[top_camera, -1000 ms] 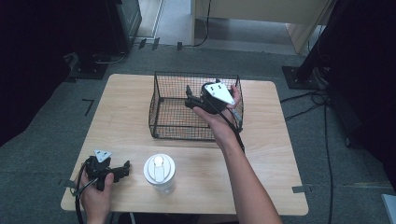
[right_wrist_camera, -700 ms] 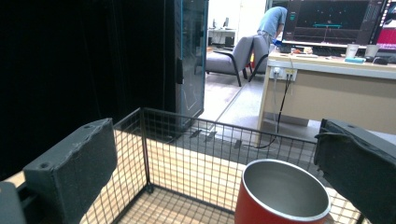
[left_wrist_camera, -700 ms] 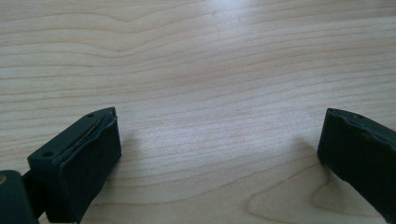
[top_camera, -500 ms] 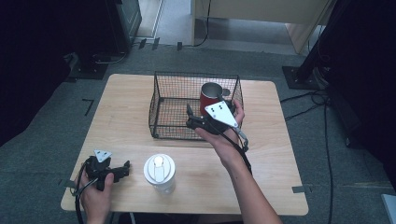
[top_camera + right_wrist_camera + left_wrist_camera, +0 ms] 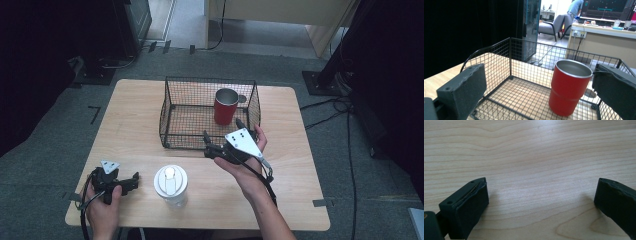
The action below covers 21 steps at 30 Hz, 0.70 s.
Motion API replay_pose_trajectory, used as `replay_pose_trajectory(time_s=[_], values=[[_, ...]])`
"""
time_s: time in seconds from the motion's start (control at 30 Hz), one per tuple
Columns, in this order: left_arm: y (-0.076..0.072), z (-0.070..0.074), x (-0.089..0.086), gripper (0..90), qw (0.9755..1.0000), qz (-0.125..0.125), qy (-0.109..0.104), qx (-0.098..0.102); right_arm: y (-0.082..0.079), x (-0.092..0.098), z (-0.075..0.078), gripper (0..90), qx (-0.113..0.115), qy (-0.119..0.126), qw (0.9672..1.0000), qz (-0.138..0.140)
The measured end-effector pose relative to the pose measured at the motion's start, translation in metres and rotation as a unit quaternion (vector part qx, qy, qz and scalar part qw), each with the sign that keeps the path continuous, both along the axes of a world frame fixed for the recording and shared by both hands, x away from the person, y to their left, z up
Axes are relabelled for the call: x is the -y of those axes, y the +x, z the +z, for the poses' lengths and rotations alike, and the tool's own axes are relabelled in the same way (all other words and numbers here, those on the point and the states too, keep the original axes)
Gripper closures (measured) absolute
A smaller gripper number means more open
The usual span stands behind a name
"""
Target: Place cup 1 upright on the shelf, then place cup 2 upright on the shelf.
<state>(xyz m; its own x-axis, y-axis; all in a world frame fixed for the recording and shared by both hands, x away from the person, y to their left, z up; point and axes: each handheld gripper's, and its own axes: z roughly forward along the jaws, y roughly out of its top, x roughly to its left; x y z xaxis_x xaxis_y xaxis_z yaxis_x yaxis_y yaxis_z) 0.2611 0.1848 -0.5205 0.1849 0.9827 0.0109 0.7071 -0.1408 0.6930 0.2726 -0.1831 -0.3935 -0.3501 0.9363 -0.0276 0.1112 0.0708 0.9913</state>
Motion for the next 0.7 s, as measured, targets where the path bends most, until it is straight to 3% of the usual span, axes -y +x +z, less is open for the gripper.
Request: replay_pose_trajectory(time_s=[0.23, 0.7], values=[[0.0, 0.0, 0.0, 0.0, 1.0, 0.0, 0.0, -0.001, -0.018, 0.006, -0.012, 0.0, -0.011, 0.011, 0.9999, 0.006], [0.0, 0.0, 0.0, 0.0, 1.0, 0.0, 0.0, 0.001, -0.057, 0.005, -0.051, 0.0, -0.037, 0.017, 0.9979, 0.051]])
